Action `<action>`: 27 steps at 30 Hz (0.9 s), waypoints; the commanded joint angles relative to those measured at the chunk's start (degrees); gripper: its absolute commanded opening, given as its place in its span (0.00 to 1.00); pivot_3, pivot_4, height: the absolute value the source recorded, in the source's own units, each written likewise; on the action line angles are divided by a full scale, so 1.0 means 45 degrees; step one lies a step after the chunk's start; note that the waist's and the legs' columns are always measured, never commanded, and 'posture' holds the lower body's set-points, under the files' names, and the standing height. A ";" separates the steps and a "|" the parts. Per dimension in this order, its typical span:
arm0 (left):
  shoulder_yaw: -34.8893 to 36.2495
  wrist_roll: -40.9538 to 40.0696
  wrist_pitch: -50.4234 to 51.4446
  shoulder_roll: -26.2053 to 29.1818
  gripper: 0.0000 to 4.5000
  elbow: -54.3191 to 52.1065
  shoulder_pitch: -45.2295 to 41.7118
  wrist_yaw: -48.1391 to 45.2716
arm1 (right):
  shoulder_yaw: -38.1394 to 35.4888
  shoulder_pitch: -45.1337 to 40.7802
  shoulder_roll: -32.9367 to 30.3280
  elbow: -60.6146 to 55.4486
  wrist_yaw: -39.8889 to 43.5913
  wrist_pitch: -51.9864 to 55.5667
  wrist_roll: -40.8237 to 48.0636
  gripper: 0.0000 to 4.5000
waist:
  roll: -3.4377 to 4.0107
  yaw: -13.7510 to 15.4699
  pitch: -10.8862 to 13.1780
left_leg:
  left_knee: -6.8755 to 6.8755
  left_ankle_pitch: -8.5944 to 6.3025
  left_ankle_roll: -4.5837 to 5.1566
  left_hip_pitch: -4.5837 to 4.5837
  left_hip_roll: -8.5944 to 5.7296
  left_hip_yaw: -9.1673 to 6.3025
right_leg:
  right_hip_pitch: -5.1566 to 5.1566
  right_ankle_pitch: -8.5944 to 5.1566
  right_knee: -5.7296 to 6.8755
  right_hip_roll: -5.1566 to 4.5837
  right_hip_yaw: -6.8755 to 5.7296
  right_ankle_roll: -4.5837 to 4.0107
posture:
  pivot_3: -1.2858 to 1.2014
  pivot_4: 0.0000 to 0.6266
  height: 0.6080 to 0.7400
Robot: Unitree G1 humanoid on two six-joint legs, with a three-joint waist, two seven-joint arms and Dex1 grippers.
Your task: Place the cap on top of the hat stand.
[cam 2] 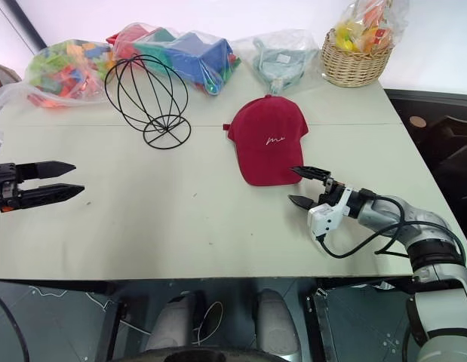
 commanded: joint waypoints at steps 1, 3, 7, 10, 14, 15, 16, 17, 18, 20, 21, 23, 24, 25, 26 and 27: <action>0.0776 -0.0392 0.0199 -0.0090 1.00 -0.0677 0.0194 0.0295 | 0.1055 -0.0793 0.0392 0.0779 -0.1784 0.0948 -0.1254 1.00 | -0.0004 -0.0055 -0.0002 | -0.0004 -0.0001 0.0002 0.0012 0.0000 0.0000 | 0.0007 0.0000 0.0002 0.0000 0.0005 -0.0001 | 0.52 0.24 1.00; 0.0901 -0.0488 0.0298 -0.0147 1.00 -0.0902 0.0351 0.0448 | 0.1695 -0.1327 0.0554 0.1241 -0.2716 0.1336 -0.1810 1.00 | -0.0006 -0.0088 -0.0004 | -0.0007 0.0000 0.0001 0.0032 0.0001 0.0001 | 0.0015 0.0000 0.0011 0.0003 0.0018 -0.0002 | 0.52 0.24 1.00; 0.1089 -0.0602 0.0396 -0.0201 1.00 -0.1106 0.0522 0.0682 | 0.2811 -0.2285 0.0911 0.2170 -0.4169 0.1789 -0.2452 1.00 | -0.0016 -0.0058 -0.0009 | -0.0006 0.0000 0.0000 0.0045 0.0001 0.0002 | 0.0026 -0.0001 0.0017 0.0003 0.0024 -0.0003 | 0.52 0.24 1.00; 0.1225 -0.0669 0.0404 -0.0245 1.00 -0.1190 0.0678 0.0812 | 0.3621 -0.2675 0.1138 0.2432 -0.5046 0.1776 -0.2813 1.00 | -0.0025 -0.0068 -0.0015 | -0.0006 -0.0001 0.0001 0.0046 0.0000 0.0002 | 0.0029 -0.0001 0.0017 0.0002 0.0026 -0.0004 | 0.52 0.24 1.00; 0.1450 -0.0720 0.0418 -0.0350 1.00 -0.1345 0.0923 0.0993 | 0.4564 -0.2900 0.1214 0.2394 -0.6289 0.1768 -0.3313 0.80 | -0.0034 -0.0093 -0.0020 | -0.0017 -0.0001 0.0001 0.0063 0.0001 0.0004 | 0.0033 -0.0001 0.0018 0.0006 0.0034 -0.0005 | 0.52 0.24 1.00; 0.1489 -0.0715 0.0404 -0.0374 1.00 -0.1353 0.0970 0.1028 | 0.4766 -0.2907 0.1199 0.2282 -0.6626 0.1768 -0.3453 0.69 | -0.0034 -0.0086 -0.0020 | -0.0019 -0.0001 0.0001 0.0063 0.0001 0.0003 | 0.0032 -0.0001 0.0019 0.0005 0.0035 -0.0005 | 0.52 0.24 1.00; 0.1519 -0.0717 0.0401 -0.0392 1.00 -0.1361 0.1002 0.1062 | 0.4930 -0.2912 0.1182 0.2188 -0.6918 0.1794 -0.3565 0.57 | -0.0034 -0.0065 -0.0020 | -0.0019 -0.0001 0.0001 0.0063 0.0001 0.0004 | 0.0032 -0.0002 0.0019 0.0005 0.0037 -0.0006 | 0.52 0.24 1.00; 0.1540 -0.0717 0.0400 -0.0409 1.00 -0.1369 0.1020 0.1094 | 0.5061 -0.2918 0.1170 0.2123 -0.7189 0.1838 -0.3631 0.45 | -0.0040 -0.0032 -0.0024 | -0.0022 0.0000 0.0000 0.0063 0.0000 0.0005 | 0.0031 -0.0002 0.0020 0.0005 0.0039 -0.0006 | 0.52 0.24 1.00; 0.1552 -0.0711 0.0391 -0.0425 1.00 -0.1372 0.1038 0.1123 | 0.5161 -0.2919 0.1167 0.2072 -0.7440 0.1878 -0.3670 0.34 | -0.0049 -0.0015 -0.0030 | -0.0024 -0.0001 0.0000 0.0063 0.0000 0.0005 | 0.0031 -0.0003 0.0019 0.0005 0.0039 -0.0008 | 0.52 0.24 1.00; 0.1553 -0.0669 0.0337 -0.0477 1.00 -0.1379 0.1088 0.1196 | 0.5323 -0.2902 0.1167 0.1868 -0.7918 0.1974 -0.3755 0.10 | -0.0087 -0.0033 -0.0053 | -0.0028 -0.0001 0.0000 0.0063 0.0001 0.0005 | 0.0032 -0.0004 0.0017 0.0004 0.0039 -0.0009 | 0.52 0.24 1.00; 0.1555 -0.0664 0.0321 -0.0500 1.00 -0.1387 0.1112 0.1215 | 0.5380 -0.2890 0.1172 0.1776 -0.8106 0.2020 -0.3778 0.00 | -0.0105 -0.0050 -0.0063 | -0.0030 -0.0001 0.0001 0.0066 0.0001 0.0005 | 0.0033 -0.0004 0.0017 0.0005 0.0039 -0.0009 | 0.52 0.24 1.00; 0.1572 -0.0679 0.0316 -0.0534 1.00 -0.1400 0.1137 0.1250 | 0.5448 -0.2840 0.1207 0.1542 -0.8406 0.2205 -0.3776 0.00 | -0.0107 -0.0047 -0.0065 | -0.0033 -0.0001 0.0002 0.0079 0.0001 0.0005 | 0.0040 -0.0004 0.0018 0.0006 0.0042 -0.0010 | 0.52 0.24 1.00; 0.1581 -0.0687 0.0318 -0.0543 1.00 -0.1405 0.1145 0.1259 | 0.5464 -0.2829 0.1228 0.1511 -0.8469 0.2270 -0.3723 0.00 | -0.0111 -0.0045 -0.0067 | -0.0034 -0.0002 0.0003 0.0079 0.0001 0.0006 | 0.0040 -0.0004 0.0019 0.0005 0.0044 -0.0010 | 0.52 0.24 1.00; 0.1588 -0.0686 0.0314 -0.0546 1.00 -0.1404 0.1151 0.1270 | 0.5446 -0.2807 0.1268 0.1496 -0.8478 0.2348 -0.3609 0.00 | -0.0112 -0.0043 -0.0068 | -0.0034 -0.0003 0.0003 0.0080 0.0001 0.0005 | 0.0040 -0.0004 0.0019 0.0007 0.0045 -0.0010 | 0.52 0.24 1.00; 0.1586 -0.0674 0.0295 -0.0543 1.00 -0.1371 0.1139 0.1275 | 0.5390 -0.2777 0.1347 0.1547 -0.8362 0.2401 -0.3408 0.00 | -0.0112 -0.0043 -0.0068 | -0.0034 -0.0003 0.0004 0.0080 0.0001 0.0006 | 0.0040 -0.0004 0.0019 0.0007 0.0045 -0.0011 | 0.52 0.24 1.00; 0.1602 -0.0654 0.0265 -0.0538 1.00 -0.1326 0.1123 0.1285 | 0.5265 -0.2691 0.1439 0.1524 -0.8217 0.2449 -0.3122 0.00 | -0.0113 -0.0043 -0.0068 | -0.0034 -0.0003 0.0005 0.0080 0.0001 0.0008 | 0.0040 -0.0004 0.0018 0.0006 0.0046 -0.0010 | 0.52 0.24 1.00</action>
